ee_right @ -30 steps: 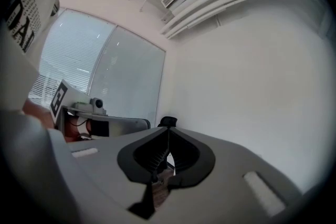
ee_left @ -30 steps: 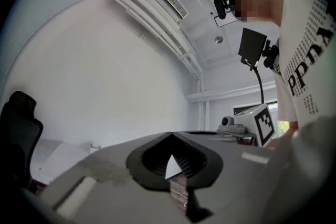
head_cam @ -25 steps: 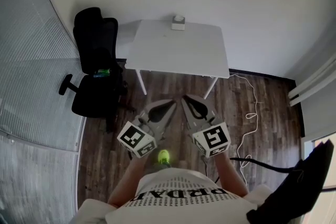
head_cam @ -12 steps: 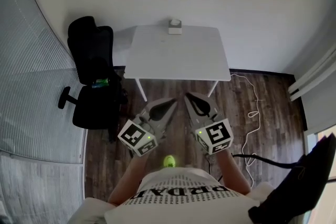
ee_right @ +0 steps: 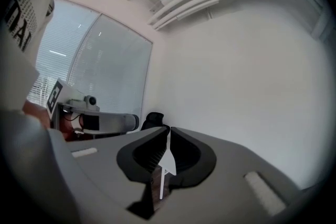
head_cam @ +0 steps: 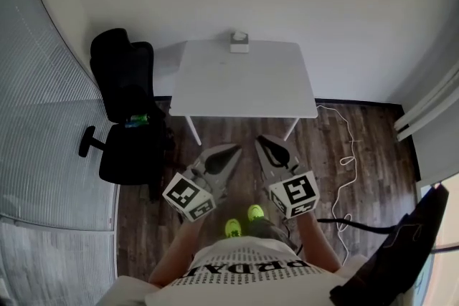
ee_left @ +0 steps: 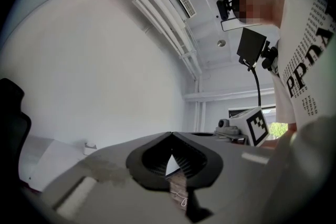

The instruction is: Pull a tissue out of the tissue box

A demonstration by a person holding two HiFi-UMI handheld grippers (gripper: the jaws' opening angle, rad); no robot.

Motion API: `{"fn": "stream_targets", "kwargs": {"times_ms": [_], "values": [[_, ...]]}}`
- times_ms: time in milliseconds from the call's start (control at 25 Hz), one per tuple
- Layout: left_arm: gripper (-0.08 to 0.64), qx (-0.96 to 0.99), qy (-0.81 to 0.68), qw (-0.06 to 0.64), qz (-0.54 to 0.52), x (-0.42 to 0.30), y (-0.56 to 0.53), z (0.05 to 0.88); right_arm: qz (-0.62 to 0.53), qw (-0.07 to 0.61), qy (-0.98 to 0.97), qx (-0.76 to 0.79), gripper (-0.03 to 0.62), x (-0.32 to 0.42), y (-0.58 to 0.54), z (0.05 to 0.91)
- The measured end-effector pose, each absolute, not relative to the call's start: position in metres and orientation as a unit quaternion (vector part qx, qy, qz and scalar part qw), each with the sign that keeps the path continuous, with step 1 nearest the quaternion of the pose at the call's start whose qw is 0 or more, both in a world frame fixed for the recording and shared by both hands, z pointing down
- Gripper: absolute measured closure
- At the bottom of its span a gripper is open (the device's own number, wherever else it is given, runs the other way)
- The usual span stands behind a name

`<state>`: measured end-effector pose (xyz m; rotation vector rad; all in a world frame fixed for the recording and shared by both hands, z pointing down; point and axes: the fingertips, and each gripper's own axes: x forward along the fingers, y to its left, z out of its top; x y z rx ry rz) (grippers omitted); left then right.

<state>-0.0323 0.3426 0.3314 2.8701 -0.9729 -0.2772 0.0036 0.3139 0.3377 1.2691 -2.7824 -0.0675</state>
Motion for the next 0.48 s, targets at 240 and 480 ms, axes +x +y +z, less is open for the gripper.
{"fn": "stream_targets", "kwargs": {"times_ms": [240,480], "values": [[0.569,0.937,-0.335,0.047,-0.083,-0.027,0.321,0.333,-0.021,0.032,-0.912,0.408,0.563,0.014,0.289,0.339],[0.569,0.933,-0.35,0.049,-0.073,-0.012,0.281,0.334,-0.017,0.023,-0.915,0.403,0.563,0.032,0.247,0.336]]}}
